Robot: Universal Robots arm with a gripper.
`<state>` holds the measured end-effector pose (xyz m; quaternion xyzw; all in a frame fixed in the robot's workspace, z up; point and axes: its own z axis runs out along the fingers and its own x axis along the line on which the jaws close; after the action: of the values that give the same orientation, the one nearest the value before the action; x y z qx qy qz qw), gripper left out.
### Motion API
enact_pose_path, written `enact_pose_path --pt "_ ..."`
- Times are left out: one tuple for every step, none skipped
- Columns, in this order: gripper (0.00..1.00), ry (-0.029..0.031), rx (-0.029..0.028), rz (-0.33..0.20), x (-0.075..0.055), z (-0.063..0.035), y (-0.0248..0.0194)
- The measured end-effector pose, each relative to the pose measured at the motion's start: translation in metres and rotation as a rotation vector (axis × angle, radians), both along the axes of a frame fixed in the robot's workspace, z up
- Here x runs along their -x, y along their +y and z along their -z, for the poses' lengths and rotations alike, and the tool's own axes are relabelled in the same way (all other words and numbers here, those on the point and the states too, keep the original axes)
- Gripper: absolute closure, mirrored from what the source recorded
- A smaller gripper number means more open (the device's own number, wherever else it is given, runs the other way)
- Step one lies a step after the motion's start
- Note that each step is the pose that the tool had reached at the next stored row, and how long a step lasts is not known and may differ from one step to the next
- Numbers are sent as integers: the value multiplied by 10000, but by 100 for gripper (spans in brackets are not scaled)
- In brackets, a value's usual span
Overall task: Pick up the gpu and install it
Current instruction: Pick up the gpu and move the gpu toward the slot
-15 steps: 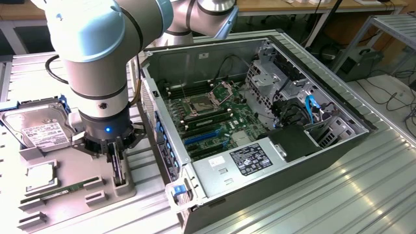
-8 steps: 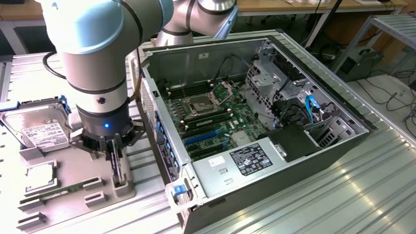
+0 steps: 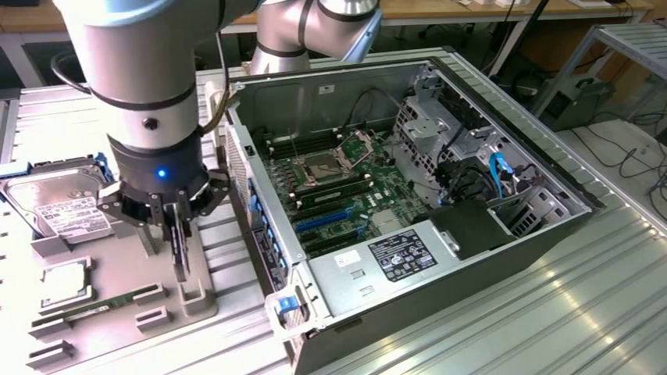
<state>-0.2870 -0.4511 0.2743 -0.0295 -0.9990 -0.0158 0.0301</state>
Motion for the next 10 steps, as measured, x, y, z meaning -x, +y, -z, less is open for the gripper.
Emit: enact_pose_path --pt "72 1 1 0 0 -55 0" --pt "72 0 0 0 0 -105 0" --pt "72 1 1 0 0 -149 0" --pt "72 1 1 0 0 -188 0" --pt "72 0 0 0 0 -226 0" --pt "72 2 1 0 0 -265 0" --pt "72 1 -1 -74 0 -275 0" --pt "72 -2 -2 -323 0 -274 -1" --pt "72 0 -1 -404 0 -275 -1" --pt "72 2 2 -442 0 -279 -1"
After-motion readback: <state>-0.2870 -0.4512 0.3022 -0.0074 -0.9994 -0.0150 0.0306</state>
